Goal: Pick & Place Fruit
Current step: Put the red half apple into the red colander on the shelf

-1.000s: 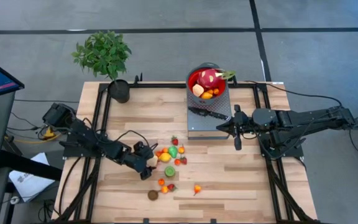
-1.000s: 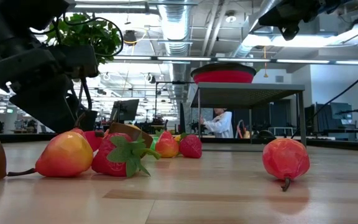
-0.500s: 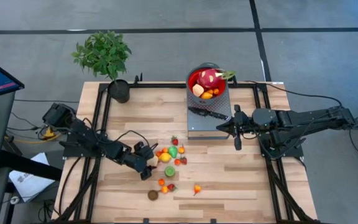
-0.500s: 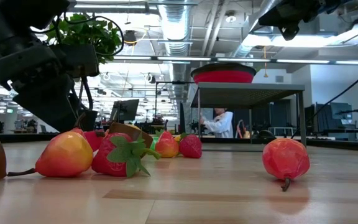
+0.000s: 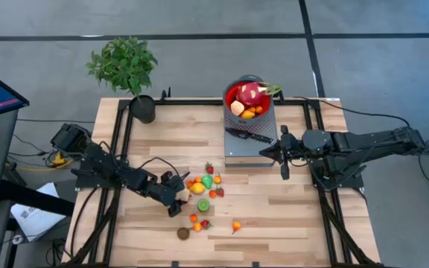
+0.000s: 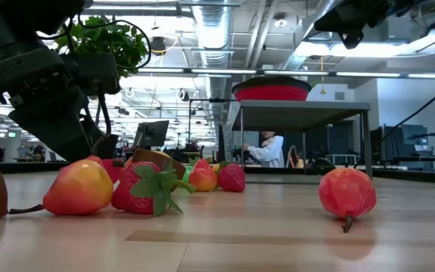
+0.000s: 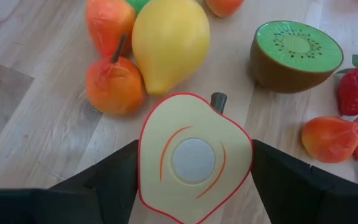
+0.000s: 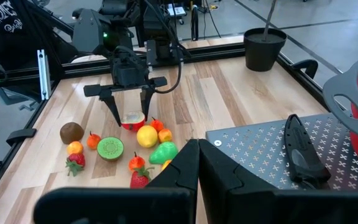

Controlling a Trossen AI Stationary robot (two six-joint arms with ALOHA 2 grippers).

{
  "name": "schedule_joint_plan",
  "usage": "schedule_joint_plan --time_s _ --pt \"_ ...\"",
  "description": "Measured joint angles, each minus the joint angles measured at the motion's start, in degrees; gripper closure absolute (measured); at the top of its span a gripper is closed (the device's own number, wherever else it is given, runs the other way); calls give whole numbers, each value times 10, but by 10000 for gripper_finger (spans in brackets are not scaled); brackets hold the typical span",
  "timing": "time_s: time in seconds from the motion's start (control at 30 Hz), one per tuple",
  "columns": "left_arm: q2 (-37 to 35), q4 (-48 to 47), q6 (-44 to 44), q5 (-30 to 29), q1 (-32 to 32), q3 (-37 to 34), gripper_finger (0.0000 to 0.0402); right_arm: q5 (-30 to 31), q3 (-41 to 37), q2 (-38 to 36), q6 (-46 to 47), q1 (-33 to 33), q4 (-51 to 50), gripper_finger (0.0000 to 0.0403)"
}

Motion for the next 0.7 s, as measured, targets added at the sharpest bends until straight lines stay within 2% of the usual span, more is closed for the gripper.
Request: schedule_joint_plan --time_s 0.53,0.7 --pt "-1 23 -16 0 3 0 137 0 0 0 0 0 -22 400" --pt "-33 25 -16 -1 16 0 135 0 0 0 0 0 -30 400"
